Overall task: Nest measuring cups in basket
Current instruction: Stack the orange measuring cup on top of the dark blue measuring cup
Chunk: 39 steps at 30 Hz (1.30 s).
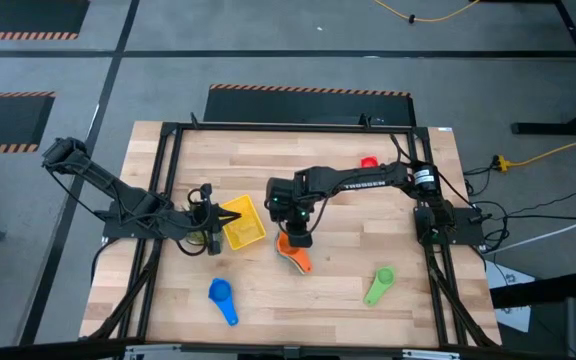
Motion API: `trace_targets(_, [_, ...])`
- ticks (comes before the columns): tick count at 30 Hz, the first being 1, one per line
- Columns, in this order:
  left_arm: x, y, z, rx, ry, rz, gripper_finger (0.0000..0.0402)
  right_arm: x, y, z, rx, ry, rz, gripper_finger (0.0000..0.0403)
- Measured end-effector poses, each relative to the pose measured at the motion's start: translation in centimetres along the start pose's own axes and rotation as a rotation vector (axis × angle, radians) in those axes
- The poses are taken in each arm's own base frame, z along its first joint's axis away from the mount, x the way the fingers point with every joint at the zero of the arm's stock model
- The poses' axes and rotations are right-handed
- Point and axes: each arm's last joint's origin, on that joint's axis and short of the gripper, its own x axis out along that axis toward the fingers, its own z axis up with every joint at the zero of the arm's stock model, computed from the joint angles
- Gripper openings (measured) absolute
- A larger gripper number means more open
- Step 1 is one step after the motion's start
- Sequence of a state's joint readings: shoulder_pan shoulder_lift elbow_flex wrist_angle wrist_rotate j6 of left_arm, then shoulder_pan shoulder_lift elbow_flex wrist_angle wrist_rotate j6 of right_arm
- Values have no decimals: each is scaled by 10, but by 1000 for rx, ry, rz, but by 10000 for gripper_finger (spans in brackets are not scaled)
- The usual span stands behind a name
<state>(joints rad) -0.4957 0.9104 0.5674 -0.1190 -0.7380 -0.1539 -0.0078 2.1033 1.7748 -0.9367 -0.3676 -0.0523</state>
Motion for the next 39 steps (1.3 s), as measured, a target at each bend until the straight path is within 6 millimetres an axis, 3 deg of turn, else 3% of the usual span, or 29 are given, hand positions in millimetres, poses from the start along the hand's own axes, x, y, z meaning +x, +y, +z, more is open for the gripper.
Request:
trace_targets(25, [0,0,0,0,0,0,11,-3,-6,-3,21,16,21,49])
trace_targets(31, [0,0,0,0,0,0,11,-2,-6,-5,152,45,-15,49])
trace_targets(39, [0,0,0,0,0,0,11,-2,-6,-5,157,40,-5,48])
